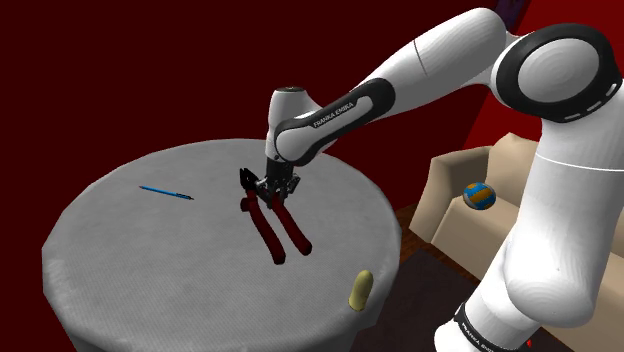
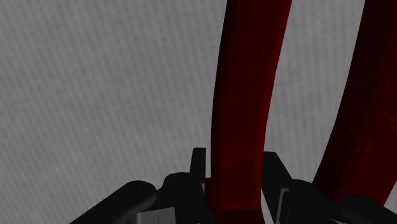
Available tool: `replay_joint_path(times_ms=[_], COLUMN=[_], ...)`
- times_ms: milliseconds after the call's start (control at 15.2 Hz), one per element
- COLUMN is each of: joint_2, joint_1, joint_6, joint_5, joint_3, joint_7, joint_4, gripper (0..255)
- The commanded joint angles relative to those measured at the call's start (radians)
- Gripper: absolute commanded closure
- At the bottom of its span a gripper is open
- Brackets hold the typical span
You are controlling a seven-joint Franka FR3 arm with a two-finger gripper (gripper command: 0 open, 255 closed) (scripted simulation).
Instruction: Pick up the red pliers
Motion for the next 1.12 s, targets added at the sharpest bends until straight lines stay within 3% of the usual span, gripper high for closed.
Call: replay_joint_path(times_ms=[0,1056], joint_2=[0.002,-0.096], joint_1=[0.0,-0.006], joint_6=[0.0,-0.169], joint_5=[0.0,0.026], joint_3=[0.0,0.006], joint_7=[0.0,-0.019], joint_4=[-0.001,0.071], gripper=[255,255])
